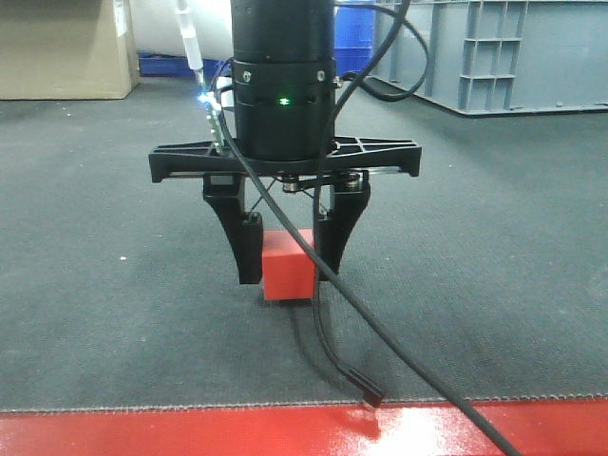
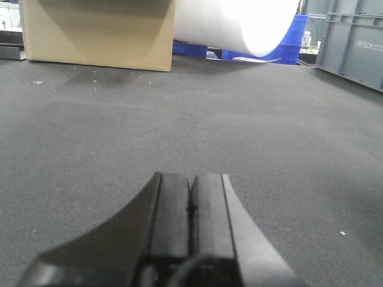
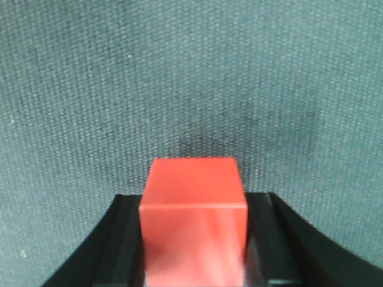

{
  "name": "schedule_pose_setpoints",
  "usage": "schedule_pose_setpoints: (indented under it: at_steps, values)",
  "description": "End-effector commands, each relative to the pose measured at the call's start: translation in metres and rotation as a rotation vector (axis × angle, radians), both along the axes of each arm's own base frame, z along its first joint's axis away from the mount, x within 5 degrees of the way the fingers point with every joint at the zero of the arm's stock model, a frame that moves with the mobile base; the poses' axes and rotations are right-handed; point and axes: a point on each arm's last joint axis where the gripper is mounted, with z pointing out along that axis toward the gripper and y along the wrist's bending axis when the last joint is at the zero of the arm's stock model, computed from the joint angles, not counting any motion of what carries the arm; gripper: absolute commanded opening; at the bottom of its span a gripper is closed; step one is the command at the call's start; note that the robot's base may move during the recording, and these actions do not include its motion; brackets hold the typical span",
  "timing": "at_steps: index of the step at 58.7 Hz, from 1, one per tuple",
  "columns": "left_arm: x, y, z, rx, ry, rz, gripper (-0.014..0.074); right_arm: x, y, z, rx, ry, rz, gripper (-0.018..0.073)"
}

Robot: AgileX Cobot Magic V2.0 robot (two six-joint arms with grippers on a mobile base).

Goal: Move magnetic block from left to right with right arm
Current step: 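Lower the red cube with the right gripper onto the carpet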

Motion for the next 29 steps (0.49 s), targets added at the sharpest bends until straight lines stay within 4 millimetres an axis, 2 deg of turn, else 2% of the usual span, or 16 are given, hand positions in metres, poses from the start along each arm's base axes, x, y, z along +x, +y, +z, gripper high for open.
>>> schedule_pose_setpoints:
  at_steps: [1, 29]
  values:
    - [-0.0014, 0.0000, 0.0060, -0.007, -0.092, 0.000, -0.0116, 0.0010, -0.0072, 0.0333, 0.043, -0.068, -0.007, 0.0141]
    - [-0.0014, 0.0000, 0.0060, -0.007, -0.092, 0.000, -0.0116, 0.0079, -0.0146, 0.0333, 0.062, -0.052, -0.040, 0.0141]
